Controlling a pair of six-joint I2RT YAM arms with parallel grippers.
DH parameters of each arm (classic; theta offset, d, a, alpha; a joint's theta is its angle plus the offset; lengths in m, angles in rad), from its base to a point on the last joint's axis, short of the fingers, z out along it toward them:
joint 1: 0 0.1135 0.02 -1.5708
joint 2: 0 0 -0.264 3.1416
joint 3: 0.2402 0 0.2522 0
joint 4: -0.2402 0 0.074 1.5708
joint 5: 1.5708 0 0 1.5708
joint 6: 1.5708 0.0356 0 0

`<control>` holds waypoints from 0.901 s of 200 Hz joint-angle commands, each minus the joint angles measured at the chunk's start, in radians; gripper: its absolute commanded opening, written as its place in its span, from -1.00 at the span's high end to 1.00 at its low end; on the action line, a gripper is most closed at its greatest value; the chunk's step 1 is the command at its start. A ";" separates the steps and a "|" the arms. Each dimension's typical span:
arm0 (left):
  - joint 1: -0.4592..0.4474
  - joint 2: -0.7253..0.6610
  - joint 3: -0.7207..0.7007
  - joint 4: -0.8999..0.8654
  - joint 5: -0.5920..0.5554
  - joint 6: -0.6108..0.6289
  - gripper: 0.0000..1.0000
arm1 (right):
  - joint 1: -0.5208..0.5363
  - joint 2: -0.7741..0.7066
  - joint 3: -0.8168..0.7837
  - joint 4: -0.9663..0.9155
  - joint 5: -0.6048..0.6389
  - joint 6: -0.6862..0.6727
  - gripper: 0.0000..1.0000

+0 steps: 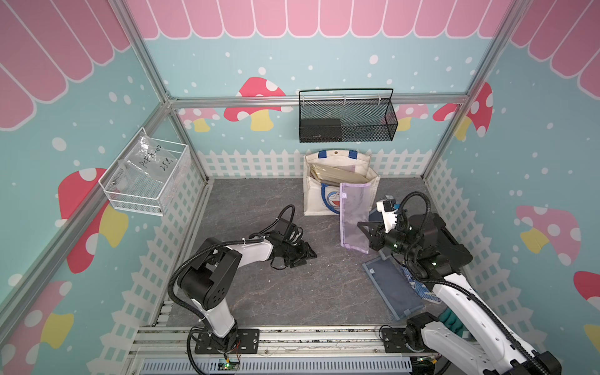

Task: Put the pencil pouch into the canvas bag
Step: Pick up the pencil pouch from the center of the board, then place the pencil pouch in the canvas bag.

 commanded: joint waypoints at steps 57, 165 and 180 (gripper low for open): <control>0.005 -0.057 0.003 -0.035 0.002 0.000 -0.21 | -0.003 0.288 0.495 -0.087 0.190 -0.648 1.00; 0.012 -0.200 -0.028 -0.209 -0.031 0.009 -0.21 | -0.004 0.613 0.683 0.095 0.297 -1.250 1.00; 0.016 -0.204 -0.022 -0.220 -0.036 0.010 -0.22 | -0.004 0.661 0.704 0.103 0.293 -1.267 1.00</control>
